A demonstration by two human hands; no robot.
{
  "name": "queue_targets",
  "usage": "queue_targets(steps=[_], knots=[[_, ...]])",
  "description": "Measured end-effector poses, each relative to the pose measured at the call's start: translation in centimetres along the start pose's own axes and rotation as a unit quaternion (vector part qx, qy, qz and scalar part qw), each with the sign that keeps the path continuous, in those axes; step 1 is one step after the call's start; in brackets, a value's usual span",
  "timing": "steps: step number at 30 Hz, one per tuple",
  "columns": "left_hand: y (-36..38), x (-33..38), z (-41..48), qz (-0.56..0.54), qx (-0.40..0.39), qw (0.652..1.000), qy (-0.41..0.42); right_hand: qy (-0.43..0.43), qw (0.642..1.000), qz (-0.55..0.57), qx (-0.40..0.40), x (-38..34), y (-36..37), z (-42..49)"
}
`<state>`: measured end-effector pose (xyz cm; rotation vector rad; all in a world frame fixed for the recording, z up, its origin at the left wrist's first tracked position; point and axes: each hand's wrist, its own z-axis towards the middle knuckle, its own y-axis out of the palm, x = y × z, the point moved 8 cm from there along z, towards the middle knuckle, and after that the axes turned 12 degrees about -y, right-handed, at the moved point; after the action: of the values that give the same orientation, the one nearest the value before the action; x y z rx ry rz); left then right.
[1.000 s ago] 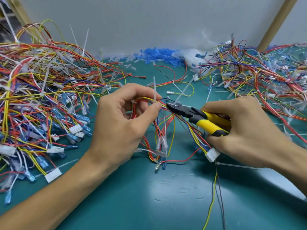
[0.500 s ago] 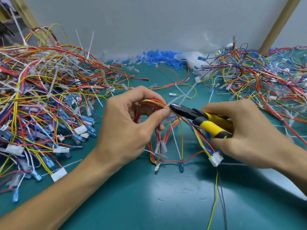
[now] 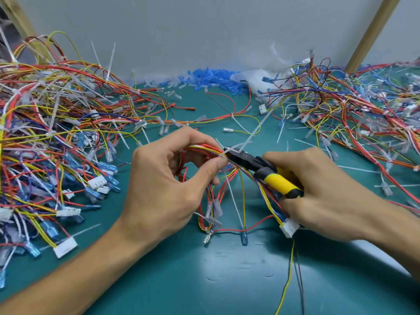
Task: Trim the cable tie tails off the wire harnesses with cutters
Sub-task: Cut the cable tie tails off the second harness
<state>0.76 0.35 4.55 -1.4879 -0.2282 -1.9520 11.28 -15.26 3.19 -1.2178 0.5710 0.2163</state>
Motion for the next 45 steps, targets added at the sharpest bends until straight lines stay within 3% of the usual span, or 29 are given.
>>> queue_targets(steps=[11, 21, 31, 36, 45], knots=[[0.2, 0.3, 0.0, -0.009, -0.008, 1.000, 0.015, 0.015, 1.000, 0.020, 0.010, 0.2, 0.2, -0.1], [-0.2, -0.2, 0.6, -0.028, 0.001, 1.000, 0.004, -0.036, 0.993, -0.111, 0.025, 0.2, -0.9, 0.3], [-0.2, 0.1, 0.1, -0.012, 0.015, 0.999, 0.032, -0.060, 0.995, -0.078, 0.019, -0.3, -0.2, 0.4], [-0.2, 0.2, -0.1, -0.012, 0.013, 0.999, 0.035, -0.030, 0.999, -0.008, 0.021, -0.2, 0.0, 0.1], [-0.1, 0.2, -0.1, -0.021, 0.007, 0.999, 0.036, -0.004, 1.000, 0.007, 0.002, -0.1, 0.1, -0.2]])
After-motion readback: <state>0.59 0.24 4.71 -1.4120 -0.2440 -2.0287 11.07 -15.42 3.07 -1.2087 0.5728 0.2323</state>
